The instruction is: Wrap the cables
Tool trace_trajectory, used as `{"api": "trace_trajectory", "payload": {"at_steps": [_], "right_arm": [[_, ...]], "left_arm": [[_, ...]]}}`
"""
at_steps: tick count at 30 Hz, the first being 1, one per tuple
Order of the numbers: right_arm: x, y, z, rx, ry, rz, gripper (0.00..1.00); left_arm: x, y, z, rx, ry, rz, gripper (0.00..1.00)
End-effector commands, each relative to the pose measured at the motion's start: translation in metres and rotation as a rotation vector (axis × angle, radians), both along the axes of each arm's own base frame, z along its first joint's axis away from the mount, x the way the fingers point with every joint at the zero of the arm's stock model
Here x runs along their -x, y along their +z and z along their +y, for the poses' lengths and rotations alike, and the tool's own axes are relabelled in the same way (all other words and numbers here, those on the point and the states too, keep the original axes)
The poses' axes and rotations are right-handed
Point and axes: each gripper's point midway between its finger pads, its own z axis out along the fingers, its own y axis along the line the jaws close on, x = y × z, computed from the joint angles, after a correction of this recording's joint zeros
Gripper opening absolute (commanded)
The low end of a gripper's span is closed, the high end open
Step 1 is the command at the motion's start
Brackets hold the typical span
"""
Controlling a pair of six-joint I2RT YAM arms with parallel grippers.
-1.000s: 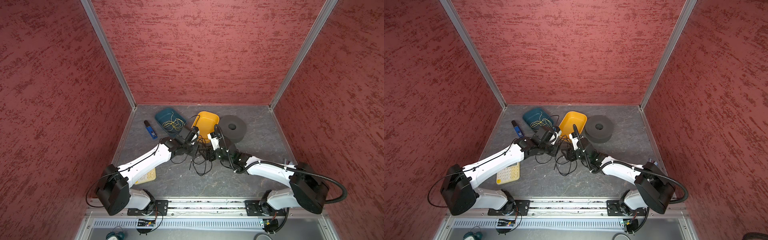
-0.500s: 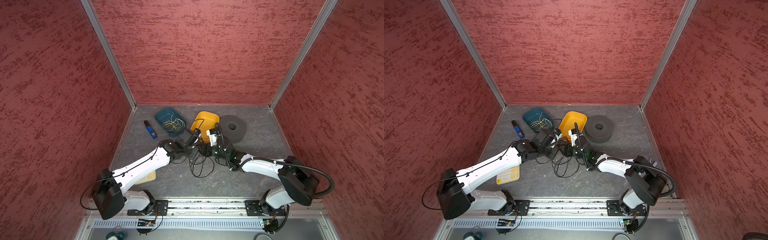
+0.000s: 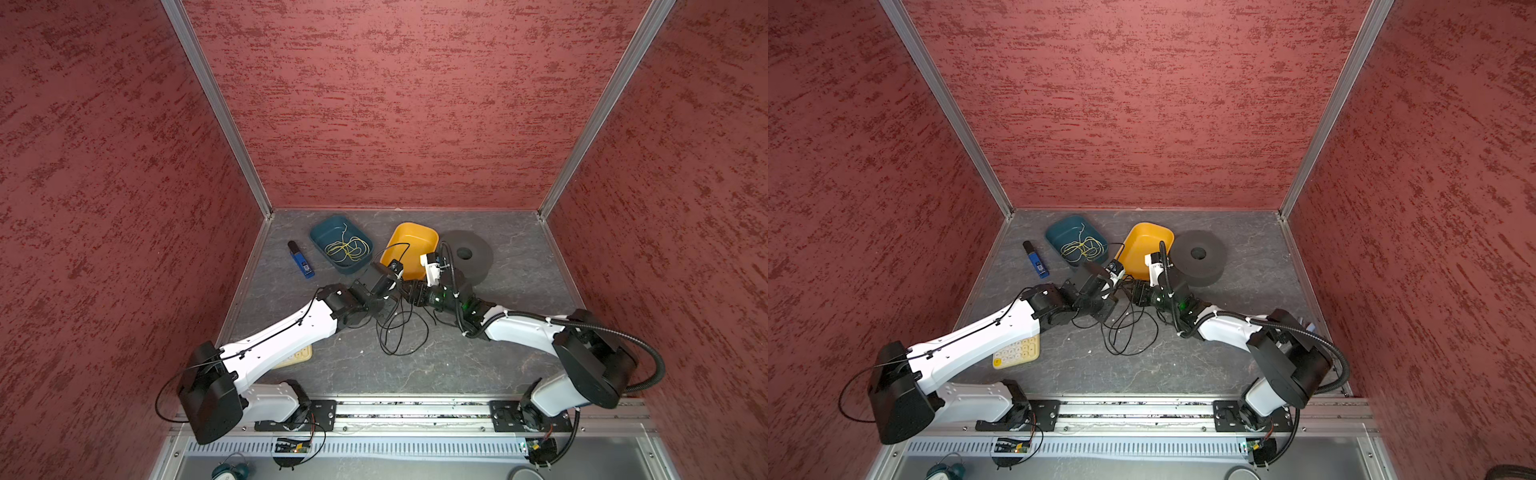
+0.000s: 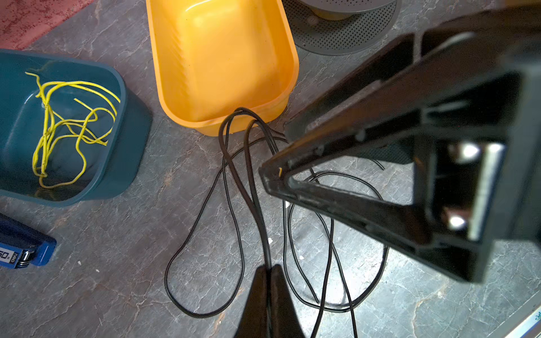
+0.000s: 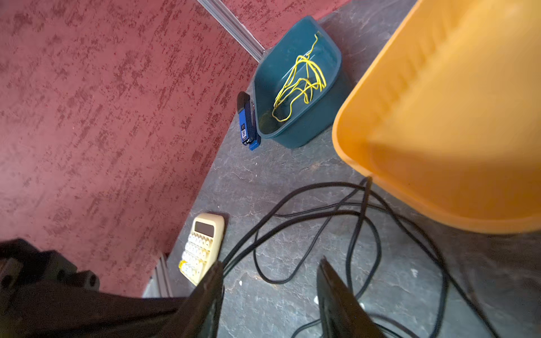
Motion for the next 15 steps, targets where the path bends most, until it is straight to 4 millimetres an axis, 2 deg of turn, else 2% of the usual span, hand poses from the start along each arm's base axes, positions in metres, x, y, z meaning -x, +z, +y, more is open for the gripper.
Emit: {"api": "trace_trajectory", "payload": {"at_steps": [1,7,11,15], "right_arm": [[0.002,0.015,-0.012,0.164,0.037,-0.225,0.54],[-0.002,0.018,-0.019,0.357,0.092,-0.473,0.56],[0.004,0.020,-0.017,0.426,0.164,-0.633,0.56],[0.001,0.024,-0.016,0.477,0.179,-0.736,0.54]], "left_arm": [[-0.001,0.010,-0.008,0.042,-0.021,-0.004,0.02],[0.002,0.014,-0.013,0.094,-0.038,0.049,0.02],[0.007,0.020,-0.014,0.132,-0.052,0.062,0.02],[0.013,0.026,-0.014,0.169,-0.069,0.068,0.02]]}}
